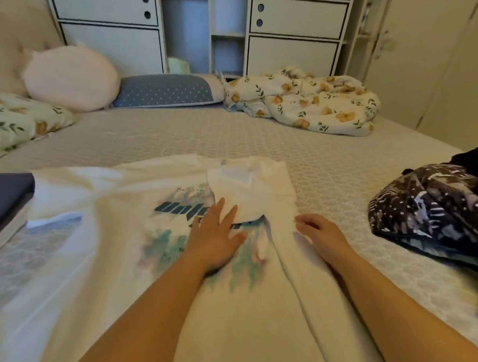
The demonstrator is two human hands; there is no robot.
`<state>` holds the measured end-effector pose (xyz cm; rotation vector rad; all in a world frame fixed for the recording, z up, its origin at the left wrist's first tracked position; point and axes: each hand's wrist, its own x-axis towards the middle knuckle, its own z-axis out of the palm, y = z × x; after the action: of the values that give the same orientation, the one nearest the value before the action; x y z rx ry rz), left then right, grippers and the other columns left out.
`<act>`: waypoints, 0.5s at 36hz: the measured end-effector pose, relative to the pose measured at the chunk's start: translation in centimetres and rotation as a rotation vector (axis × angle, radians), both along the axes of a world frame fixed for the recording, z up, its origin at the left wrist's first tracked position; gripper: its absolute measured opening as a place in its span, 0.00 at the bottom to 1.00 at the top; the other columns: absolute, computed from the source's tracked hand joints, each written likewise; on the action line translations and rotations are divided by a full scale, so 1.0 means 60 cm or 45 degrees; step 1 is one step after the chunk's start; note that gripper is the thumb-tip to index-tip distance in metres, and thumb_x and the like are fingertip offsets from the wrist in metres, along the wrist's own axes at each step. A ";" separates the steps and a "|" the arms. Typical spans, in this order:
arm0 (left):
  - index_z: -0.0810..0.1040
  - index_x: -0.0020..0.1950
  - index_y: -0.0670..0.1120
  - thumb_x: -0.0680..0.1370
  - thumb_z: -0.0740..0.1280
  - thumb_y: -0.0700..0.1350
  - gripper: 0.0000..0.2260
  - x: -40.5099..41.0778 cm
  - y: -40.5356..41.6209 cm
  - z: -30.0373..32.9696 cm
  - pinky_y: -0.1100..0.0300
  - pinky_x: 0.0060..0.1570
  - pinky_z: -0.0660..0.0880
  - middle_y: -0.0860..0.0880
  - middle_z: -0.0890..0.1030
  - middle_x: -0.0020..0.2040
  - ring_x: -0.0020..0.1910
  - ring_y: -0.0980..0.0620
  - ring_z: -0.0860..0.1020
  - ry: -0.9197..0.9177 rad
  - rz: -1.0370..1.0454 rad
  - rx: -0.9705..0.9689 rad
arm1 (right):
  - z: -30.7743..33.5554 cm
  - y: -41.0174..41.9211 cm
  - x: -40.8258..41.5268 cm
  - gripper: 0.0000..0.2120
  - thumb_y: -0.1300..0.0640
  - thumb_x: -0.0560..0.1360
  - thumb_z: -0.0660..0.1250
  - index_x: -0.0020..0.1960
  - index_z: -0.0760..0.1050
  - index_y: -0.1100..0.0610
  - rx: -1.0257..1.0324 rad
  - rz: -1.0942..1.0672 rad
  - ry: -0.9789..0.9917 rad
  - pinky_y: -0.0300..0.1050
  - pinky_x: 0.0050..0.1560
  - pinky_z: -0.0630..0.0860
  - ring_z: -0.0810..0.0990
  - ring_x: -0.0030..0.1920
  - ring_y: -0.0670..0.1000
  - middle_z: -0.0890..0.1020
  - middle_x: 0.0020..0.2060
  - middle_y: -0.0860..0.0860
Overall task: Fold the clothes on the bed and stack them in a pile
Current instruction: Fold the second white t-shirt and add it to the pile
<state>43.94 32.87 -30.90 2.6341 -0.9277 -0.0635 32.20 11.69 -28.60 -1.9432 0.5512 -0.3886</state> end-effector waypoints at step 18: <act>0.40 0.77 0.60 0.81 0.40 0.61 0.24 -0.417 0.151 0.004 0.46 0.72 0.34 0.61 0.40 0.77 0.76 0.54 0.36 -0.034 -0.511 0.370 | 0.043 0.262 -0.415 0.12 0.61 0.80 0.54 0.61 0.70 0.57 -1.297 -0.059 0.965 0.44 0.48 0.69 0.71 0.59 0.54 0.71 0.60 0.53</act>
<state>18.89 41.91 -30.67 2.6602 -1.5477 -0.2815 7.32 27.40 -26.03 -3.0897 1.0024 0.1161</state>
